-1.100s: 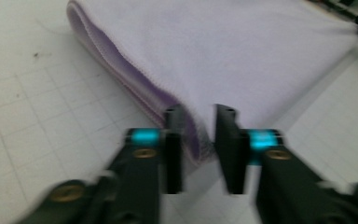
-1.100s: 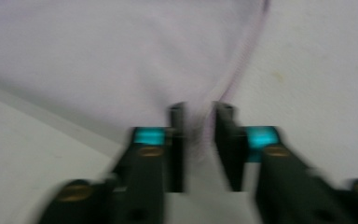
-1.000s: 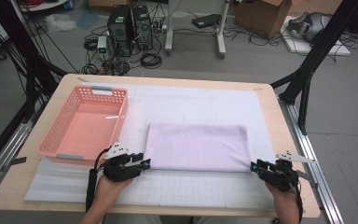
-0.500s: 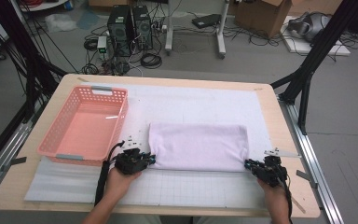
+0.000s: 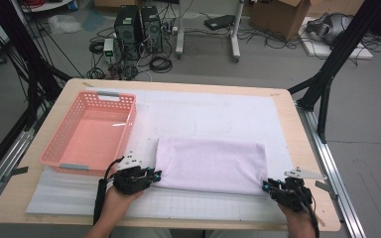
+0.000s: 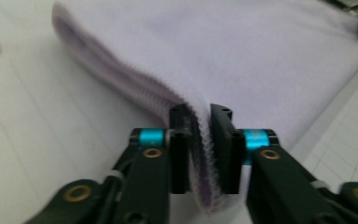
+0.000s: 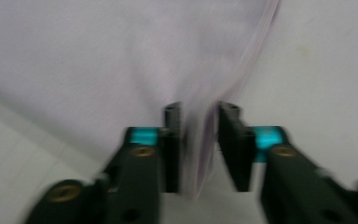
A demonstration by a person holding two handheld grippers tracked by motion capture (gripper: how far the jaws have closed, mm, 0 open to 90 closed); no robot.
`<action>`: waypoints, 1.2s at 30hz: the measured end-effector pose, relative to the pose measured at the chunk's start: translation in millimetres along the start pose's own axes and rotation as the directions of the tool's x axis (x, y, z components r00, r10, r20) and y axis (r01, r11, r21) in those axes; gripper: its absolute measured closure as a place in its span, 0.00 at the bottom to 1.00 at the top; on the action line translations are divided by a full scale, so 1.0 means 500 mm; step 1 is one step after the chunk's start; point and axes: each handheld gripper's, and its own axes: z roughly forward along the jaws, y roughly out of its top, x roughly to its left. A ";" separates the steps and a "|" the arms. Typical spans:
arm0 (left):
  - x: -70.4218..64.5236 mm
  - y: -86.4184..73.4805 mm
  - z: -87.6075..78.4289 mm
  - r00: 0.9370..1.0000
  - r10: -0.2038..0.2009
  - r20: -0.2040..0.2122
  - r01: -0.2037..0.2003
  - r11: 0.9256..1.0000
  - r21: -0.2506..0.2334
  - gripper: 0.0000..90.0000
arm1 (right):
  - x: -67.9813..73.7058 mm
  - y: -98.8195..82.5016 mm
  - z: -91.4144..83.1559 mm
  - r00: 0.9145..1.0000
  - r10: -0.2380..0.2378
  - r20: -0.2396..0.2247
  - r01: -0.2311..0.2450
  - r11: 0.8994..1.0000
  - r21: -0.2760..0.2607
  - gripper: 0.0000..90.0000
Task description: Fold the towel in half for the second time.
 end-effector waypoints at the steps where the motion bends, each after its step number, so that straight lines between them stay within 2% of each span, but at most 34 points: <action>1: 0.003 0.009 -0.001 1.000 -0.003 -0.003 0.003 0.999 -0.033 0.71 | 0.000 0.004 -0.001 1.000 -0.006 0.002 0.006 1.000 -0.016 0.63; 2: 0.006 0.016 -0.001 1.000 -0.010 -0.014 0.010 0.998 -0.065 0.70 | 0.001 0.013 -0.003 1.000 -0.012 0.000 0.012 0.999 -0.051 0.63; 4: 0.014 0.031 0.005 1.000 -0.013 -0.018 0.012 0.995 -0.098 0.69 | 0.000 0.028 -0.003 0.999 -0.031 0.009 0.032 0.995 -0.094 0.64; 6: 0.024 0.051 0.024 1.000 -0.018 -0.014 0.016 0.995 -0.097 0.69 | -0.003 0.048 0.009 0.999 -0.041 -0.019 0.039 0.992 -0.120 0.68; 8: 0.031 0.065 0.048 1.000 -0.009 -0.023 0.007 0.995 -0.101 0.70 | -0.006 0.070 0.035 0.998 -0.063 -0.031 0.059 0.992 -0.116 0.71; 9: 0.034 0.073 0.061 0.999 0.007 -0.038 -0.010 0.997 -0.083 0.70 | -0.008 0.080 0.052 0.996 -0.075 -0.044 0.070 0.991 -0.111 0.74; 11: 0.042 0.083 0.087 0.999 0.003 -0.050 -0.006 0.998 -0.055 0.71 | -0.013 0.102 0.089 0.995 -0.085 -0.060 0.080 0.993 -0.092 0.79; 14: 0.051 0.090 0.117 0.996 0.016 -0.083 -0.020 0.999 -0.040 0.73 | -0.025 0.130 0.142 0.993 -0.110 -0.033 0.109 0.994 -0.021 0.84; 17: 0.067 0.092 0.147 0.992 -0.010 -0.123 0.012 1.000 0.014 0.73 | -0.045 0.147 0.176 0.995 -0.098 0.001 0.098 0.995 0.018 0.90; 18: 0.073 0.089 0.155 0.990 -0.030 -0.139 0.033 0.999 0.017 0.73 | -0.051 0.150 0.182 0.996 -0.091 0.006 0.090 0.996 0.021 0.90; 20: 0.090 0.087 0.170 0.984 -0.058 -0.168 0.069 0.996 0.062 0.74 | -0.066 0.156 0.191 0.998 -0.053 0.021 0.053 0.998 0.018 0.93; 21: 0.092 0.088 0.172 0.982 -0.079 -0.174 0.090 0.994 0.055 0.76 | -0.071 0.159 0.196 0.998 -0.039 0.045 0.039 0.999 0.009 0.96; 24: 0.096 0.094 0.181 0.975 -0.076 -0.210 0.089 0.994 0.055 0.78 | -0.083 0.159 0.206 0.997 -0.017 0.080 0.018 1.000 -0.019 0.99; 27: 0.092 0.096 0.178 0.973 -0.077 -0.219 0.091 0.994 0.056 0.78 | -0.087 0.159 0.208 0.995 0.004 0.099 0.000 0.999 -0.040 0.98; 30: 0.081 0.100 0.161 0.982 -0.049 -0.180 0.052 0.999 0.015 0.71 | -0.084 0.155 0.182 0.996 0.036 0.086 -0.029 0.996 -0.085 0.89; 33: 0.068 0.105 0.135 0.991 -0.045 -0.129 0.040 0.998 -0.045 0.64 | -0.077 0.147 0.143 0.996 0.014 0.084 -0.003 0.991 -0.137 0.83; 35: 0.061 0.105 0.117 0.994 -0.066 -0.084 0.060 0.996 -0.071 0.60 | -0.071 0.135 0.112 0.999 0.000 0.048 0.008 0.987 -0.162 0.79; 36: 0.057 0.103 0.107 0.995 -0.061 -0.073 0.054 0.994 -0.090 0.60 | -0.068 0.127 0.099 1.000 -0.009 0.027 0.013 0.986 -0.169 0.79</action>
